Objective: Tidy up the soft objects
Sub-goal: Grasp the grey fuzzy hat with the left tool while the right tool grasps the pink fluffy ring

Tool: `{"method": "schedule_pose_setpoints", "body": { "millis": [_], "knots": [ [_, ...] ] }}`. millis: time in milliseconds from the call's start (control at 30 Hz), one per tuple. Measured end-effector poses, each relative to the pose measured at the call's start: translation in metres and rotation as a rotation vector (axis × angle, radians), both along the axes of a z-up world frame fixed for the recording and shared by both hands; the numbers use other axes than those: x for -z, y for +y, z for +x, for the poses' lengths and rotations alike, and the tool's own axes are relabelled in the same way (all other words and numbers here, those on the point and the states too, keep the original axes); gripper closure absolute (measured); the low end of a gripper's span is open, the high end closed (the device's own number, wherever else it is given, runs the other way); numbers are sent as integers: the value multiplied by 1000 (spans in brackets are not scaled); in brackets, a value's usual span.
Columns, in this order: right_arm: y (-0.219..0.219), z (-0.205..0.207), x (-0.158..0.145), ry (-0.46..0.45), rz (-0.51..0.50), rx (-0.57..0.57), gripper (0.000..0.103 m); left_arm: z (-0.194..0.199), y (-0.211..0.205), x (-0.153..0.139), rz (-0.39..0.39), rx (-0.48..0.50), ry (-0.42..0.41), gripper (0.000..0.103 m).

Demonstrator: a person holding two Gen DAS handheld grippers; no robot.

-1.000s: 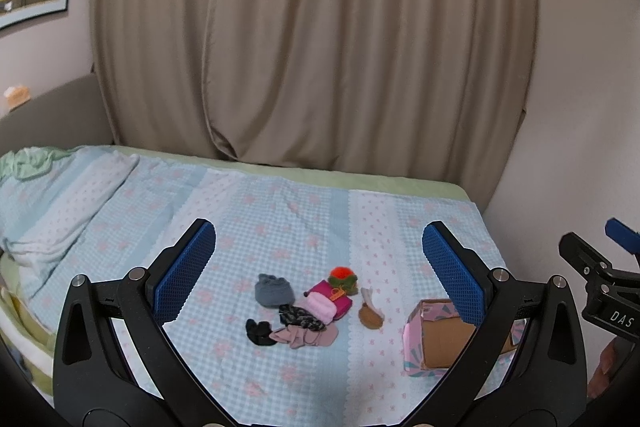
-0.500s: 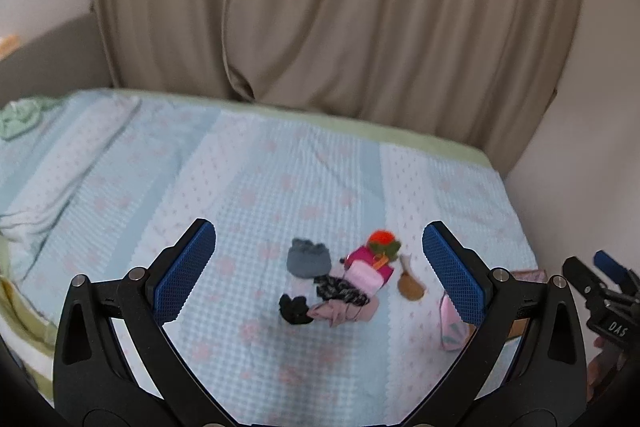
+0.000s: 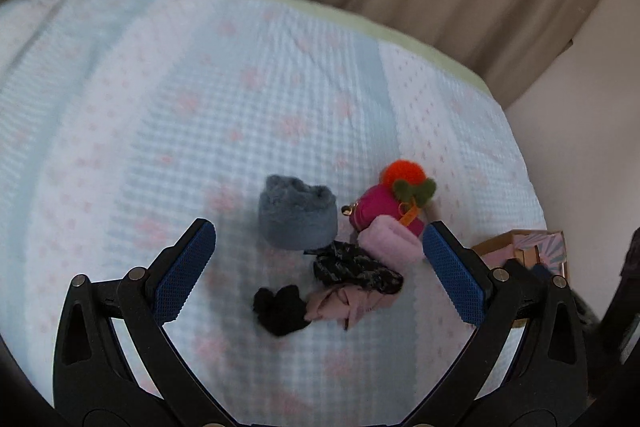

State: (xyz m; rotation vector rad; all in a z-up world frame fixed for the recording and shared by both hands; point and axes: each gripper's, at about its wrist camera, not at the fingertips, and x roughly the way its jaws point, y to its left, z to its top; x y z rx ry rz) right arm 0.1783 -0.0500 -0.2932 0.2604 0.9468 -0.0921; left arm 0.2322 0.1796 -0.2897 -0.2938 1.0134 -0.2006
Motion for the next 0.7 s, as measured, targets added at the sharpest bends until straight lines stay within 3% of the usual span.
{"method": "schedule_pose_setpoints", "body": {
  "millis": [233, 467, 600, 633, 700],
  "knots": [
    [23, 37, 79, 53, -37, 29, 0, 55, -8, 86, -108, 25, 91, 1],
    [34, 60, 116, 69, -77, 70, 0, 82, -17, 142, -138, 47, 160, 2],
    [42, 76, 130, 89, -96, 70, 16, 86, -20, 159, -130, 44, 181, 8],
    [43, 79, 131, 94, -100, 71, 19, 86, -21, 163, -116, 44, 181, 17],
    [45, 82, 135, 107, -109, 73, 37, 87, -21, 168, -87, 44, 189, 30]
  ]
}}
